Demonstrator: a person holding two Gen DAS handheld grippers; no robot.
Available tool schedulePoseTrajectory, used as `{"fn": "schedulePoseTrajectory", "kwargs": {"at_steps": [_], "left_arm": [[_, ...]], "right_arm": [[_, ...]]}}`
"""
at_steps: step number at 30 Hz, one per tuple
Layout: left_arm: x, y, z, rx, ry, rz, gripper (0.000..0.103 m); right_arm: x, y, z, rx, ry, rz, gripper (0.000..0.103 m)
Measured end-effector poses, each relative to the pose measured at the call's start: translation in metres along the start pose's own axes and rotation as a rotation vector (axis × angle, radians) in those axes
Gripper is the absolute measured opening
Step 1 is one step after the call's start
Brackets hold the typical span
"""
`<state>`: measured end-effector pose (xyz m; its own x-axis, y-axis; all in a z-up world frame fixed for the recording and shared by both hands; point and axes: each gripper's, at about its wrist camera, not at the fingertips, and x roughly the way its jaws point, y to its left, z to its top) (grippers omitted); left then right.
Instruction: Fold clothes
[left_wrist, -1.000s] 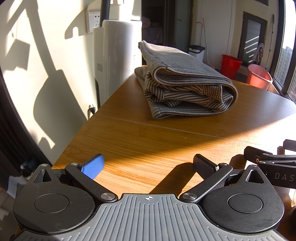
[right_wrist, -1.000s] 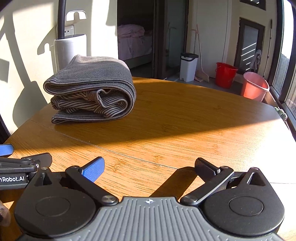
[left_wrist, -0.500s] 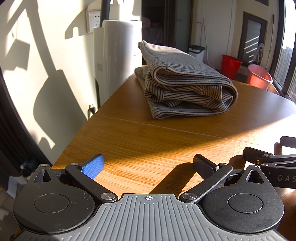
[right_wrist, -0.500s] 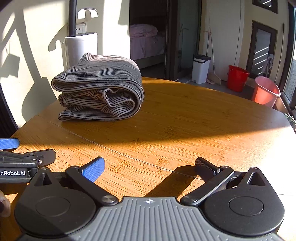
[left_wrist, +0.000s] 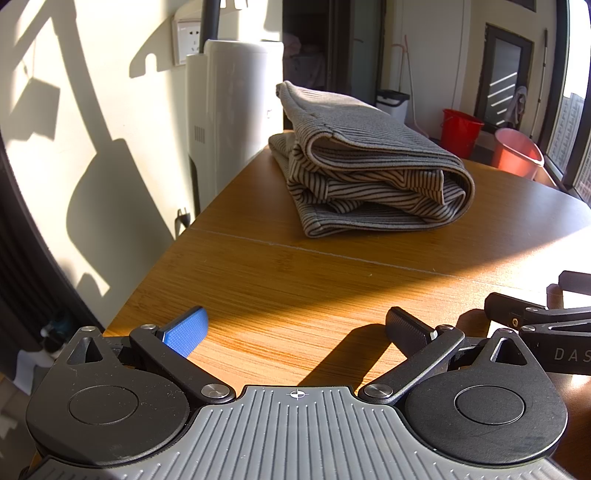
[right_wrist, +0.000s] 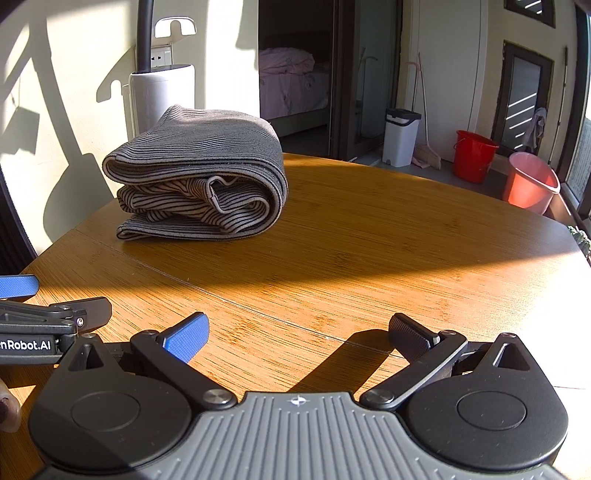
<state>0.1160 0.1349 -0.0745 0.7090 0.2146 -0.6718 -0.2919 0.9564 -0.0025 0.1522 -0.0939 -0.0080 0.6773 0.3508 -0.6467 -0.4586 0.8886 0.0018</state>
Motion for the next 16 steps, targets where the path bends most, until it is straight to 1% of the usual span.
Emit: {"fn": "schedulePoseTrajectory", "kwargs": {"at_steps": [8, 12, 15, 16], "left_arm": [[-0.001, 0.0, 0.0, 0.0, 0.0, -0.001, 0.103], [-0.001, 0.003, 0.0, 0.012, -0.003, -0.02, 0.103], [-0.009, 0.026, 0.001, -0.086, -0.055, -0.085, 0.103], [-0.015, 0.038, 0.002, -0.128, -0.089, -0.118, 0.103]], "right_arm": [[0.0, 0.0, 0.0, 0.001, 0.0, -0.001, 0.103], [0.0, 0.001, 0.0, 0.001, 0.0, -0.002, 0.103], [0.002, 0.004, 0.002, -0.009, 0.0, 0.014, 0.103], [0.002, 0.006, 0.002, -0.016, 0.0, 0.023, 0.103]]}}
